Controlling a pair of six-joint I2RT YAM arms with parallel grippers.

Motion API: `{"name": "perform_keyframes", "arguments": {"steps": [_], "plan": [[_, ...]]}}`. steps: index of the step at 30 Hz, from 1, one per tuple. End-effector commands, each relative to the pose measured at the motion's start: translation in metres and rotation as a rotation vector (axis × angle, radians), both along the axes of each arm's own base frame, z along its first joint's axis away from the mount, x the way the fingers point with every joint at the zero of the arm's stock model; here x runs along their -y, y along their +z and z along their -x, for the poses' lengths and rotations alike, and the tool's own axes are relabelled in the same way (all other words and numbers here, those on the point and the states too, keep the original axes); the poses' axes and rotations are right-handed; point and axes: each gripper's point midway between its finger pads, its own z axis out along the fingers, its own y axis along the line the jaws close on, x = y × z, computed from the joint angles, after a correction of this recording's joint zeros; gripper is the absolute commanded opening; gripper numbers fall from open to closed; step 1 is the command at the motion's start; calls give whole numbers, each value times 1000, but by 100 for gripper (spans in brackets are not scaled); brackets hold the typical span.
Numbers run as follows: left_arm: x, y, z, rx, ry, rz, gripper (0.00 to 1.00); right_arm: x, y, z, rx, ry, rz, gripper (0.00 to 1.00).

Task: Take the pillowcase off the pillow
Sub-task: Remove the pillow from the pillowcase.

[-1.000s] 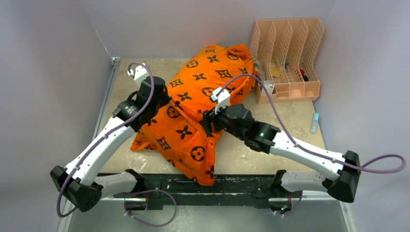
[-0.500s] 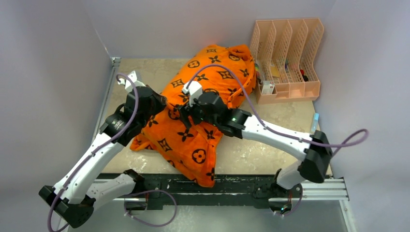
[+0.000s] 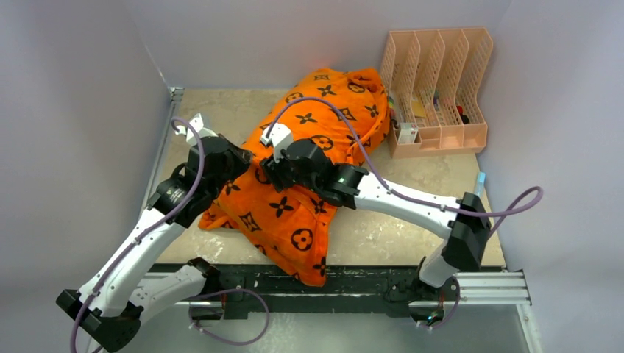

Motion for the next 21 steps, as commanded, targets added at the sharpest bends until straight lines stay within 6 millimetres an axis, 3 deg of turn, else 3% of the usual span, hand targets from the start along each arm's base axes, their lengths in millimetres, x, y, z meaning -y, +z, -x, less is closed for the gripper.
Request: {"name": "perform_keyframes", "arguments": {"steps": [1, 2, 4, 5, 6, 7, 9, 12, 15, 19, 21], "plan": [[-7, 50, 1, 141, 27, 90, 0, 28, -1, -47, 63, -235, 96, 52], [-8, 51, 2, 142, 29, 86, 0, 36, 7, -53, 78, -288, 81, 43], [-11, 49, 4, 137, 33, 69, 0, 47, 31, -62, 110, -320, -13, 11], [-10, 47, 4, 131, 28, 60, 0, 54, 43, -68, 125, -340, -68, 0], [-8, 45, 5, 127, 7, 45, 0, 63, 52, -77, 122, -365, -105, 0], [-3, 41, 5, 119, -30, 19, 9, 71, 57, -85, 105, -386, -116, 0], [1, 30, 5, 91, -92, -60, 48, 84, 61, -100, 33, -443, -139, 0], [-2, 19, 11, 73, -126, -121, 69, 74, 61, -101, -139, -307, -228, 0], [17, 20, 17, 110, -226, -62, 75, 69, 51, -99, -310, -271, -299, 0], [55, -8, 21, 36, -334, 109, 75, 48, 41, -86, -422, -182, -377, 0], [60, -21, 19, 16, -309, 181, 75, 46, 33, -88, -428, -186, -385, 0]]}}
